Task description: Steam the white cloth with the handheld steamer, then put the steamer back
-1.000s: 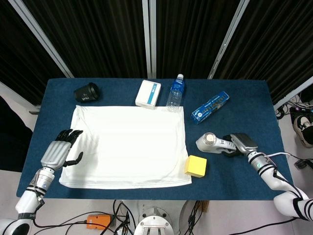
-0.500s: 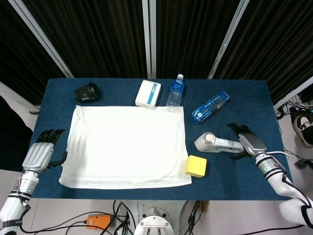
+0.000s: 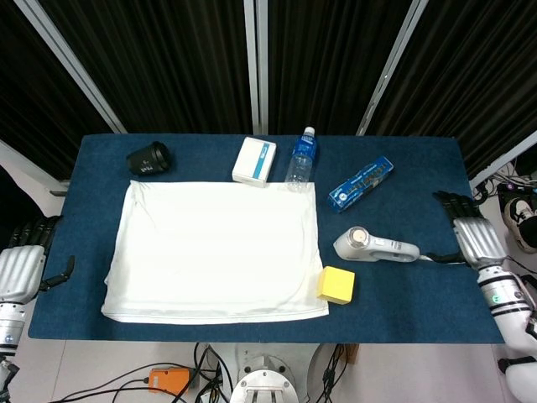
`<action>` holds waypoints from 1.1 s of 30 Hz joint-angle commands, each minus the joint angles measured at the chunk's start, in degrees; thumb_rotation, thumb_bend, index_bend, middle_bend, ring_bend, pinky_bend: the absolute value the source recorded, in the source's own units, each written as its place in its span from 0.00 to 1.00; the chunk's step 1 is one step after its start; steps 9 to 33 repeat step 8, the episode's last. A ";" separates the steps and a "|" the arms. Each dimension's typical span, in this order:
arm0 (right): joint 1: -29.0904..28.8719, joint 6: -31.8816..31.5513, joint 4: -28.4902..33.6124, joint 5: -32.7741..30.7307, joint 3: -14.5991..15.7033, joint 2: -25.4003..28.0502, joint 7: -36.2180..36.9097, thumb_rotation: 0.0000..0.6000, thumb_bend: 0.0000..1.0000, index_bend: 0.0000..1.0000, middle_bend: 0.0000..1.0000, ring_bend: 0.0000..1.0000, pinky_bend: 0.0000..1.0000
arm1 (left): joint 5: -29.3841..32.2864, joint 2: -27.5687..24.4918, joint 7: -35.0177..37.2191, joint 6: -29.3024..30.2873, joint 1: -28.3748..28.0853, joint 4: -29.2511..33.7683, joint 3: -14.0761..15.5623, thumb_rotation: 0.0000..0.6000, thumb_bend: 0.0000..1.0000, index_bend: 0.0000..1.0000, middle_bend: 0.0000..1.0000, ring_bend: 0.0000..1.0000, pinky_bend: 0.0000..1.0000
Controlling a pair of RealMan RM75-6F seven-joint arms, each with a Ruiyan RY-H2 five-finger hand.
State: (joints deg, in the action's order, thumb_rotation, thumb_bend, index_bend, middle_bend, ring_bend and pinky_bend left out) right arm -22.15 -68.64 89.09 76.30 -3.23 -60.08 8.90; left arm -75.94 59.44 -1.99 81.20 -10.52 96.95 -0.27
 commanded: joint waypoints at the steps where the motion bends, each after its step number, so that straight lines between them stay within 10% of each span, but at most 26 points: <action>1: 6.75 -9.24 6.35 -0.66 -0.09 4.22 -4.13 1.00 0.09 0.00 0.10 0.00 0.06 | -1.57 -0.17 1.18 4.80 3.23 -0.87 -0.26 0.67 0.37 0.06 0.08 0.00 0.00; 33: 13.73 -16.82 8.67 1.78 1.71 4.87 -1.87 1.00 0.09 0.01 0.10 0.00 0.06 | -4.55 -0.11 0.06 9.52 7.00 -0.45 0.91 0.68 0.37 0.06 0.08 0.00 0.00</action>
